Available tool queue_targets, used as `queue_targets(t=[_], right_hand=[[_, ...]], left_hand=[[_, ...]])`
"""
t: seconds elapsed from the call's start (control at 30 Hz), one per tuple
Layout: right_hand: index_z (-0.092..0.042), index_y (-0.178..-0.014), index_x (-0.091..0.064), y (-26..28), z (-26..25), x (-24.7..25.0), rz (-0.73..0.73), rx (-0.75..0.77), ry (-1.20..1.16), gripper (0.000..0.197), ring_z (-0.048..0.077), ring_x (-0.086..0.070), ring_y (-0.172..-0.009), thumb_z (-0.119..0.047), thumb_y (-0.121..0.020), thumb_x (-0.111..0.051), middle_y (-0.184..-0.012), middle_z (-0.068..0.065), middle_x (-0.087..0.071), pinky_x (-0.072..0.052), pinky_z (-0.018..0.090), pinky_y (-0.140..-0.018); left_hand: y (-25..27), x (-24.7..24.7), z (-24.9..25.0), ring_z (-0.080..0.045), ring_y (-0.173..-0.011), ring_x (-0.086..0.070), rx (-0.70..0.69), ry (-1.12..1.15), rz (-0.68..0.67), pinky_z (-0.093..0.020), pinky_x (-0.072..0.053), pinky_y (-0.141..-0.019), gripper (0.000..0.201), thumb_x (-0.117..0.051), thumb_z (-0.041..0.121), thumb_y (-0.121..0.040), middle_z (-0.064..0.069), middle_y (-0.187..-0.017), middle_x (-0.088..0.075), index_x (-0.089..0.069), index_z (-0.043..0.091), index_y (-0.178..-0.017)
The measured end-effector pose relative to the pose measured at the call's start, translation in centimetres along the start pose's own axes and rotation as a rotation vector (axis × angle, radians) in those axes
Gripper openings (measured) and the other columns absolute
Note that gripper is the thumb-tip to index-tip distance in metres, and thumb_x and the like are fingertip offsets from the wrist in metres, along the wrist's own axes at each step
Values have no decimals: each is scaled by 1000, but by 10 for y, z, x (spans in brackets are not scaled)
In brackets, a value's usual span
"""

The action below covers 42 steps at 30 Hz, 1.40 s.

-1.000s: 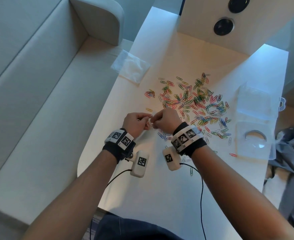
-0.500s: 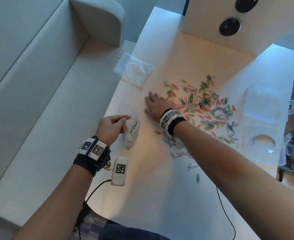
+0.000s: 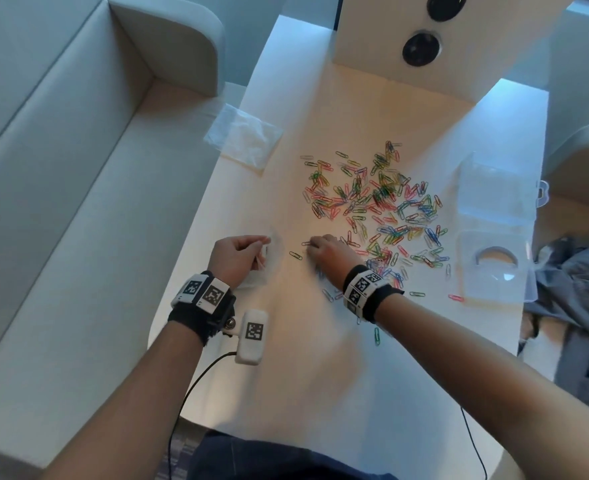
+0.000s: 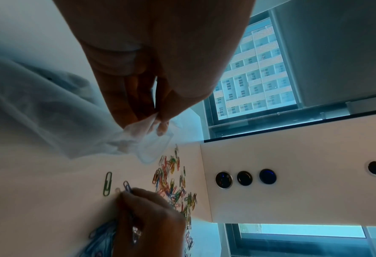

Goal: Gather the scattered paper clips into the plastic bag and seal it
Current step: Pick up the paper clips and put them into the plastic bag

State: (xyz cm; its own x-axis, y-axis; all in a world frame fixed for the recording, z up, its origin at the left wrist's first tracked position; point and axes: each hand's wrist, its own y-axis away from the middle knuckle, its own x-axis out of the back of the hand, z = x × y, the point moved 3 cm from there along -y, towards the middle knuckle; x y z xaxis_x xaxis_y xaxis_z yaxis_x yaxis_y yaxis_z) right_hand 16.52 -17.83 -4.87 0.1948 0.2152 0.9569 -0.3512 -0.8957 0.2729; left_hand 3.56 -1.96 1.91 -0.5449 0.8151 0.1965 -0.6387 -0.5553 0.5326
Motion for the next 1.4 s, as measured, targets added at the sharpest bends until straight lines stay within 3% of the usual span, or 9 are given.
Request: queue_targets(t=[0.1, 0.3, 0.4, 0.47, 0.77, 0.87, 1.0, 1.2, 1.4], right_hand=[[-7, -106, -72, -5, 14, 13, 52, -167, -171, 24, 25, -63, -91, 0, -89, -56, -104, 8, -68, -54, 33, -85], [-9, -95, -78, 21, 55, 19, 349, -913, -1349, 14, 20, -73, -82, -9, -81, -76, -92, 10, -76, -61, 32, -78], [6, -104, -70, 33, 40, 35, 374, -926, -2029, 22, 25, -72, -88, 6, -82, -70, -103, 22, -71, -61, 27, -77], [8, -106, -66, 37, 23, 50, 319, -840, -2206, 21, 26, -72, -91, 8, -86, -64, -102, 21, -71, -60, 26, -76], [7, -106, -67, 31, -32, 57, 58, -808, -1931, 38, 30, -63, -96, 23, -84, -41, -99, 19, -66, -57, 34, -88], [5, -94, -70, 30, -35, 55, 88, -798, -1708, 20, 28, -68, -79, 17, -84, -57, -95, 20, -68, -61, 35, -78], [-6, -91, -77, 27, -31, 64, 172, -582, -1002, 11, 21, -72, -73, -10, -84, -71, -85, 10, -75, -61, 33, -74], [-12, -105, -76, 20, -37, 69, -1, -348, -803, 24, 15, -65, -87, -9, -90, -57, -105, 6, -73, -51, 23, -82], [-15, -89, -78, 17, -6, 63, 420, -332, -967, 30, 20, -66, -84, 2, -83, -53, -96, 3, -70, -56, 41, -80]], left_hand=[[3, -7, -3, -20, -70, -60, 16, 3, -16, -34, -55, -80, 20, -57, 8, -93, -10, -76, -68, -75, 14, -93], [1, -19, -6, -19, -65, -58, 43, -1, -24, -29, -54, -68, 21, -57, 6, -93, -9, -75, -68, -76, 15, -89], [0, -26, -5, -21, -65, -61, 58, 6, -34, -32, -55, -70, 18, -57, 6, -93, -9, -71, -67, -75, 8, -96], [1, -33, -4, -22, -65, -62, 64, 23, -38, -35, -58, -75, 17, -57, 5, -93, -9, -68, -66, -74, 7, -98], [7, -47, 2, -30, -79, -70, 35, 28, -54, -42, -58, -83, 19, -59, 4, -92, -18, -93, -73, -72, 2, -105], [7, -46, -1, -30, -83, -72, 38, 25, -77, -43, -58, -85, 19, -58, 4, -92, -19, -97, -73, -72, 4, -105], [9, -48, -3, -28, -82, -73, 35, 29, -115, -44, -59, -85, 18, -58, 3, -92, -18, -95, -74, -73, 5, -103], [8, -42, -3, -26, -79, -71, 17, 10, -81, -38, -59, -84, 18, -59, 5, -92, -17, -91, -74, -73, 7, -103], [5, -7, 1, -21, -71, -69, -70, -56, 1, -34, -59, -77, 18, -59, 10, -93, -6, -79, -74, -75, 15, -99]])
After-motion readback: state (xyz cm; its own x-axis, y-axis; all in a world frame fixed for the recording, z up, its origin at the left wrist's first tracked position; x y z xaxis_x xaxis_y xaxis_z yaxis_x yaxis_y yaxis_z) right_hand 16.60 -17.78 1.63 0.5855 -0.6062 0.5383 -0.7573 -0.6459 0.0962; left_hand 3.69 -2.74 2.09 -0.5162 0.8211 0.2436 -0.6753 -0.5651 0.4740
